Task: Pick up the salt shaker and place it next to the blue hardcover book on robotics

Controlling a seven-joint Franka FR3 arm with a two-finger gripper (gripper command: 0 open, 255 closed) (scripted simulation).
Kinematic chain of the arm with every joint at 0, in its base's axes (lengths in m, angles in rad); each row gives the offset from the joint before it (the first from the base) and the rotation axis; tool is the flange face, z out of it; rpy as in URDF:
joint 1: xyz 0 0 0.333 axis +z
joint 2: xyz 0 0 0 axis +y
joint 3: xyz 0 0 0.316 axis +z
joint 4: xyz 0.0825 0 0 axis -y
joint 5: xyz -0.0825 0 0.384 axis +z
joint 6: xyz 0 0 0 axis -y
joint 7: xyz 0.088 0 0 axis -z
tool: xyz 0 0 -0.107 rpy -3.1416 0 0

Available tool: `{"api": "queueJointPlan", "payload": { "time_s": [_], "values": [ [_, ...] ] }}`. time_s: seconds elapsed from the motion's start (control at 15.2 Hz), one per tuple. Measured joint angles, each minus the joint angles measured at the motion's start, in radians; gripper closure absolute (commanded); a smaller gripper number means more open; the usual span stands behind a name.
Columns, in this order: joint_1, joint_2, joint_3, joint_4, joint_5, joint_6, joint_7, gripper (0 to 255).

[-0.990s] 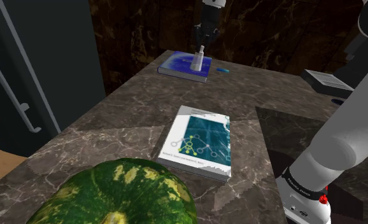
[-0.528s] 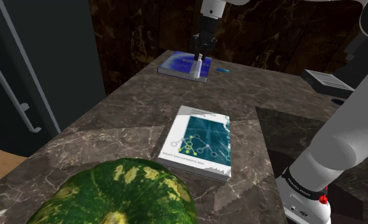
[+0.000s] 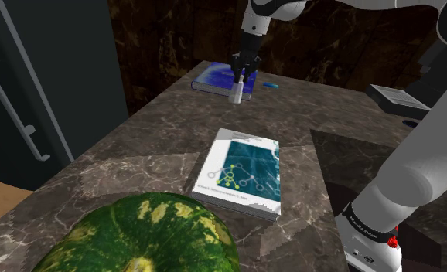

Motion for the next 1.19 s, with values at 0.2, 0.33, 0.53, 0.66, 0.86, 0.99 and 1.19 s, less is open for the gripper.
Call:
{"api": "queueJointPlan", "payload": {
  "time_s": [0.2,0.33,0.53,0.66,0.86,0.99,1.19],
  "values": [
    [0.0,-0.001,0.0,-0.003,0.0,0.003,-0.001,255],
    [0.0,-0.001,0.0,-0.004,0.0,0.004,-0.001,255],
    [0.0,-0.001,0.0,-0.004,0.0,0.004,-0.001,0],
    [0.0,-0.001,0.0,-0.004,0.0,0.004,-0.001,0],
    [0.0,0.001,0.0,0.014,-0.001,-0.013,0.0,0],
    [-0.004,-0.004,-0.004,0.062,-0.001,-0.065,-0.002,0],
    [-0.006,-0.002,-0.005,0.114,-0.002,-0.115,-0.001,0]
  ]
}}
